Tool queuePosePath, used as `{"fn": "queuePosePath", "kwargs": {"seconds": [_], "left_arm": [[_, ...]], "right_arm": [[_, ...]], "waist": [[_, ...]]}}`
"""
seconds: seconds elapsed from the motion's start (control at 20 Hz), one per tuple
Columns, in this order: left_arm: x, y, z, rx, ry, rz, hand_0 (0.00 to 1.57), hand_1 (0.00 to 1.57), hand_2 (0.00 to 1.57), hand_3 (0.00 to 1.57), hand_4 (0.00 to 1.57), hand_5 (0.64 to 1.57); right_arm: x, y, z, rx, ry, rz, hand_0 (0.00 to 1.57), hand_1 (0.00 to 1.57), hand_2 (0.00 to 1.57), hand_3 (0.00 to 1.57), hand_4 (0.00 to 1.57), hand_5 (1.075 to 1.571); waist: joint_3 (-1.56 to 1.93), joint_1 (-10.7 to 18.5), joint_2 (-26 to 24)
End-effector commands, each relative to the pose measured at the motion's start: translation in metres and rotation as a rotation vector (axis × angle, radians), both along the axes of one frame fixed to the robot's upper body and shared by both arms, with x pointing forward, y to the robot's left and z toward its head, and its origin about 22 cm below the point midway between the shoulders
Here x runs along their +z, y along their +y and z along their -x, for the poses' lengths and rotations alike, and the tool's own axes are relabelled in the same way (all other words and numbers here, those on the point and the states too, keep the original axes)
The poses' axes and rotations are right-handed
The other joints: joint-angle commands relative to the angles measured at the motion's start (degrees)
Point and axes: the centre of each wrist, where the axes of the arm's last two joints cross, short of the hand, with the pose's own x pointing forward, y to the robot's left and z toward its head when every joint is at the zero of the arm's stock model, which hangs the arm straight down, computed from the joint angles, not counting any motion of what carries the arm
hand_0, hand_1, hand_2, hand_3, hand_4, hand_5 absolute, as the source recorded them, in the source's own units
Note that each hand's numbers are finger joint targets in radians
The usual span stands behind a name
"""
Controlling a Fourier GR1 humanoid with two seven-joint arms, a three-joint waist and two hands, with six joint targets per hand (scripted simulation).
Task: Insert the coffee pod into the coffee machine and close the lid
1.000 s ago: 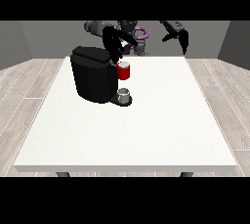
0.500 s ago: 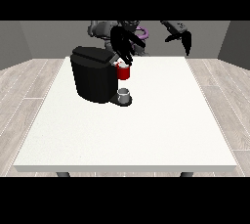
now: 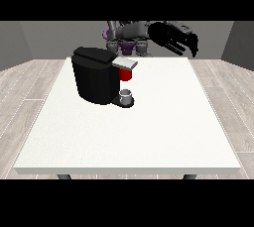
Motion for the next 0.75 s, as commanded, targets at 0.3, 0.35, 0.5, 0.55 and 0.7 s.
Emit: {"fn": "queuePosePath", "kwargs": {"seconds": [0.3, 0.35, 0.5, 0.55, 0.7], "left_arm": [[-0.011, -0.004, 0.013, 0.019, 0.015, -0.014, 0.00, 0.00, 0.00, 0.00, 0.27, 1.571], [-0.012, 0.005, 0.014, 0.045, 0.021, -0.006, 0.00, 0.00, 0.00, 0.00, 0.27, 1.571], [-0.028, 0.011, 0.015, 0.079, 0.096, 0.020, 0.00, 0.00, 0.00, 0.00, 0.27, 1.571], [-0.040, 0.036, 0.022, 0.114, 0.098, 0.019, 0.00, 0.00, 0.00, 0.00, 0.27, 1.571], [-0.054, 0.045, 0.027, 0.189, 0.173, 0.031, 0.00, 0.00, 0.00, 0.00, 0.27, 1.571]], "right_arm": [[-0.023, 0.055, -0.013, 0.226, -0.141, -0.021, 0.00, 0.00, 0.00, 0.00, 0.00, 1.571], [-0.042, 0.062, -0.014, 0.243, -0.107, -0.029, 0.00, 0.00, 0.00, 0.00, 0.00, 1.571], [-0.065, 0.098, -0.006, 0.335, -0.116, -0.015, 0.00, 0.00, 0.00, 0.00, 0.22, 1.571], [-0.079, 0.086, -0.006, 0.354, -0.126, -0.035, 0.00, 0.00, 0.00, 0.00, 0.18, 1.571], [-0.115, 0.107, 0.004, 0.435, -0.054, -0.061, 0.00, 0.00, 0.00, 0.00, 0.26, 1.571]], "waist": [[-0.65, -2.83, -1.41], [-0.64, -4.00, -3.38], [-0.65, -7.50, -5.91], [-0.65, -8.03, -6.11], [-0.63, -12.91, -10.78]]}}
